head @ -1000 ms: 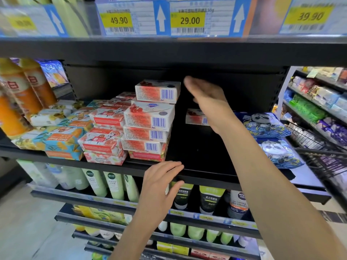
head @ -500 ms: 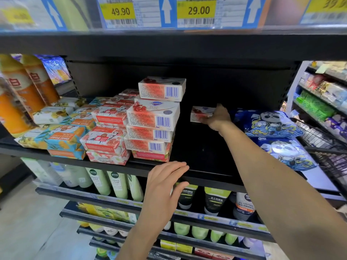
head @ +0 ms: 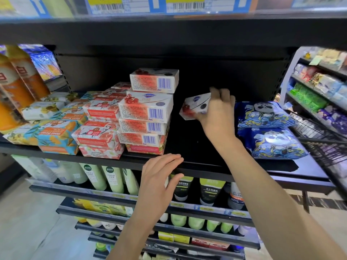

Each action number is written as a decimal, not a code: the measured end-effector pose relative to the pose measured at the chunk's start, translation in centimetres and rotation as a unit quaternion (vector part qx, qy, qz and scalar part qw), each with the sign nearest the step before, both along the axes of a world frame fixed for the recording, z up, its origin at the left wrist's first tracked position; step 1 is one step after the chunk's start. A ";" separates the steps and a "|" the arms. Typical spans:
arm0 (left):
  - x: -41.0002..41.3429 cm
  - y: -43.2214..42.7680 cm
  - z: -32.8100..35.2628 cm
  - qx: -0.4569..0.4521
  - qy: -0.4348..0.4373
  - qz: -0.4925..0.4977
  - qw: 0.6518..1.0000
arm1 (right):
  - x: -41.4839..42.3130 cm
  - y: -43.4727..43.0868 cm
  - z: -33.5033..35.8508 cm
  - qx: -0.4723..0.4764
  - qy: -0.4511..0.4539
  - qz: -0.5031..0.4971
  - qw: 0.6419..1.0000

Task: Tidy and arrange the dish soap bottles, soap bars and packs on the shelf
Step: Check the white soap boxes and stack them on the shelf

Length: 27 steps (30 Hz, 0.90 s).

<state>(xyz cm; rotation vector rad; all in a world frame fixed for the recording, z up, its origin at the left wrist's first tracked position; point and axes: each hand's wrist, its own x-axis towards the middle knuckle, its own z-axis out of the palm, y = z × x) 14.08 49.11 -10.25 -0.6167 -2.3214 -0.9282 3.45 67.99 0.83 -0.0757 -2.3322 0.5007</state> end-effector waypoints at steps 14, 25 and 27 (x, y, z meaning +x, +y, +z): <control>5.1 0.7 6.3 0.291 -0.249 -0.048 0.923 | 16.0 2.8 -5.3 -0.268 0.024 0.195 0.943; 6.2 2.0 7.0 0.397 -0.386 -0.133 0.822 | 19.2 1.8 -6.6 -0.336 0.005 0.264 0.904; 6.3 1.8 6.7 0.407 -0.387 -0.131 0.817 | 19.5 1.9 -6.4 -0.384 -0.034 0.267 0.883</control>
